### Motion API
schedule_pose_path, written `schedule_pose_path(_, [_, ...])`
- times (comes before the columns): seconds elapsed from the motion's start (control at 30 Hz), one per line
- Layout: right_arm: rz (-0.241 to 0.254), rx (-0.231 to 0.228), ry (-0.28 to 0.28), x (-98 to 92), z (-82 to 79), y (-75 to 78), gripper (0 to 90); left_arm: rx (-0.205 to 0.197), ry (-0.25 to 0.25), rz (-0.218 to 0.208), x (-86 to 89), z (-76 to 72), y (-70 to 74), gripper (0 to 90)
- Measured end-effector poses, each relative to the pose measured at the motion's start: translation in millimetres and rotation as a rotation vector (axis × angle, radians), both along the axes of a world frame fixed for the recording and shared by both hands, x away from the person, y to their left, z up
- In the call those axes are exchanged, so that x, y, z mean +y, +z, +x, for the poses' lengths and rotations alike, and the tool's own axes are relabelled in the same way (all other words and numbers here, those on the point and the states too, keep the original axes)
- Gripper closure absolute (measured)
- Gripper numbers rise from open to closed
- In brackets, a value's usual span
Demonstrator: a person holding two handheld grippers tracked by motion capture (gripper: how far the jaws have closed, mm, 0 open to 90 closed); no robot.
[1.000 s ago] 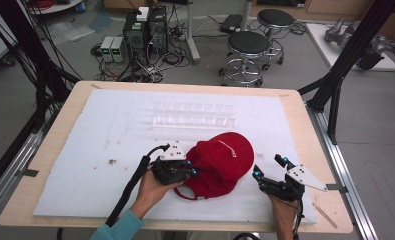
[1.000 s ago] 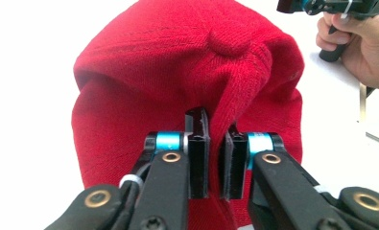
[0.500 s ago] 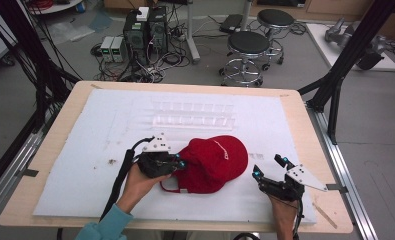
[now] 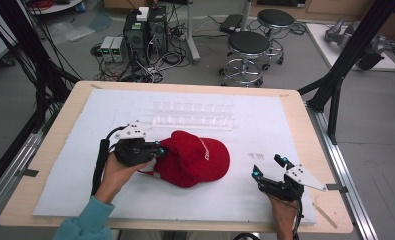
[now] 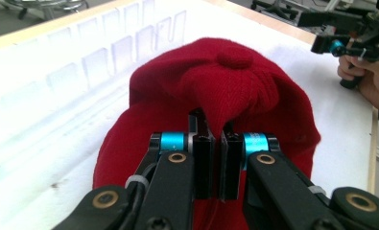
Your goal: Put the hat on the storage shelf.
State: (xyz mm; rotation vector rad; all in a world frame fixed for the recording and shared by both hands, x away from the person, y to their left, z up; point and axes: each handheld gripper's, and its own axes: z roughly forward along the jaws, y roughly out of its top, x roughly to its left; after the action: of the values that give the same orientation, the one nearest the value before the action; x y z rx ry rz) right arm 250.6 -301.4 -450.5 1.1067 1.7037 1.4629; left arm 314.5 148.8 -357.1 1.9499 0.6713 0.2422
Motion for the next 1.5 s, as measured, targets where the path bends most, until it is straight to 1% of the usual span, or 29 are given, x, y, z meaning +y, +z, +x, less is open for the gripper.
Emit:
schedule_pose_path(0.17, [-0.003,-0.003,-0.001,-0.2,0.3,0.0,10.9,0.001,0.014,0.013,10.7,3.8,2.4,87.0])
schedule_pose_path(0.27, [-0.001,0.004,0.000,0.4,-0.4,0.1,10.9,0.001,0.019,0.026,16.1,6.2,3.1,87.0])
schedule_pose_path(0.33, [0.000,0.005,0.000,0.5,-0.3,0.1,10.9,0.005,0.025,0.022,19.3,7.6,3.1,87.0])
schedule_pose_path(0.53, [-0.006,0.000,0.000,0.5,0.0,0.1,10.9,0.015,0.042,0.033,28.9,12.3,1.6,87.0])
schedule_pose_path(0.67, [-0.007,-0.001,0.001,0.7,0.1,0.1,10.9,0.027,0.042,0.035,33.5,15.4,0.4,87.1])
schedule_pose_path(0.73, [-0.017,-0.007,0.002,0.9,0.2,0.0,10.9,0.031,0.049,0.030,35.2,16.8,-0.2,87.1])
schedule_pose_path(0.77, [-0.012,0.001,0.002,1.8,-0.5,0.2,10.9,0.032,0.049,0.030,36.3,17.4,-0.1,87.1])
schedule_pose_path(0.83, [-0.025,-0.004,0.009,2.1,0.2,0.4,10.9,0.034,0.049,0.023,37.8,17.9,0.4,87.1])
schedule_pose_path(0.87, [-0.030,0.001,0.012,2.8,0.3,0.7,10.9,0.037,0.047,0.014,38.3,18.1,0.5,87.1])
schedule_pose_path(0.93, [-0.037,0.007,0.017,3.7,0.7,1.0,10.9,0.033,0.047,0.015,39.1,18.6,0.8,87.1])
schedule_pose_path(0.97, [-0.050,0.007,0.018,4.7,1.3,1.2,10.9,0.035,0.049,0.013,39.9,19.0,0.8,87.1])
schedule_pose_path(1.0, [-0.080,0.011,0.024,7.6,1.8,1.8,10.9,0.036,0.048,0.014,40.8,19.7,1.0,87.1])
schedule_pose_path(1.03, [-0.096,0.016,0.031,8.8,2.3,2.0,11.0,0.033,0.052,0.012,42.4,20.8,2.1,87.1])
schedule_pose_path(1.07, [-0.100,0.025,0.036,10.2,2.8,2.2,10.9,0.033,0.052,0.012,42.4,20.8,2.1,87.1])
schedule_pose_path(1.13, [-0.085,0.042,0.063,11.9,5.0,3.5,10.9,0.025,0.051,0.008,44.5,22.0,6.6,87.1])
schedule_pose_path(1.27, [-0.106,0.044,0.096,18.9,9.3,10.2,11.0,0.013,0.046,0.019,45.7,24.4,13.6,87.1])
schedule_pose_path(1.33, [-0.113,0.056,0.135,23.4,12.9,14.9,11.0,0.012,0.042,0.020,45.9,26.0,15.9,87.1])
schedule_pose_path(1.37, [-0.118,0.066,0.152,26.6,14.2,17.3,11.0,0.013,0.042,0.010,45.7,26.8,16.3,87.1])
schedule_pose_path(1.43, [-0.144,0.061,0.181,32.9,17.7,22.7,11.0,0.014,0.040,0.015,45.8,27.6,16.9,87.1])
schedule_pose_path(1.5, [-0.146,0.071,0.215,39.4,21.0,28.7,11.0,0.011,0.035,0.019,44.1,28.9,19.2,87.1])
